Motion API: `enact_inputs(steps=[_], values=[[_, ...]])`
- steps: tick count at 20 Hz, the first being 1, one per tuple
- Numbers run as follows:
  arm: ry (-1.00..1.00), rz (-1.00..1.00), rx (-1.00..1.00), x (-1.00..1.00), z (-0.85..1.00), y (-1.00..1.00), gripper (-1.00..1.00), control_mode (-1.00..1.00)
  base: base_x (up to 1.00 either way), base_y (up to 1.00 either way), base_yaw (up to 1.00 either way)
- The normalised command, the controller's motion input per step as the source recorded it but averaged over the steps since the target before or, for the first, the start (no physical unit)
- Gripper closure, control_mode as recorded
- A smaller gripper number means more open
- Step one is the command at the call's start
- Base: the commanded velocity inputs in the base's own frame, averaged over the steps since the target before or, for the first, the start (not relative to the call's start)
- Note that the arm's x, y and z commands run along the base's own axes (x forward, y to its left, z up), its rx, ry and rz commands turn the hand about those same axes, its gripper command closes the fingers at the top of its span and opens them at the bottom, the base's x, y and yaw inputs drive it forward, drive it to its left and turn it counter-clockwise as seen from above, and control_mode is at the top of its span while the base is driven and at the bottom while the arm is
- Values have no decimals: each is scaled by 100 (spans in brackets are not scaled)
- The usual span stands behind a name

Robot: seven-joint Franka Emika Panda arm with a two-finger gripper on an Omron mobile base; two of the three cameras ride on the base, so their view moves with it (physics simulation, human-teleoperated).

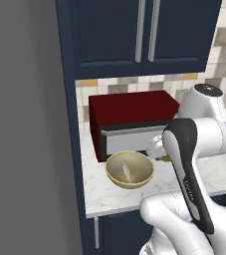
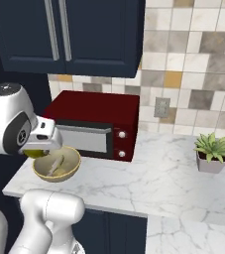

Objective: Take the pear, fish, and kiwi from the freezer and place them in the bowl on the counter.

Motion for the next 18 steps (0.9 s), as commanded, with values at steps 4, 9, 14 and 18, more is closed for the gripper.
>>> enact_inputs(steps=[4, 9, 14, 18], values=[[4, 6, 0, 36, -61, 1, 100, -100, 0, 0, 0], [5, 4, 0, 42, -53, 10, 100, -100, 0, 0, 0], [8, 2, -1, 51, -39, 21, 100, -100, 0, 0, 0], [10, 0, -2, 58, -31, 10, 100, -100, 0, 0, 0]])
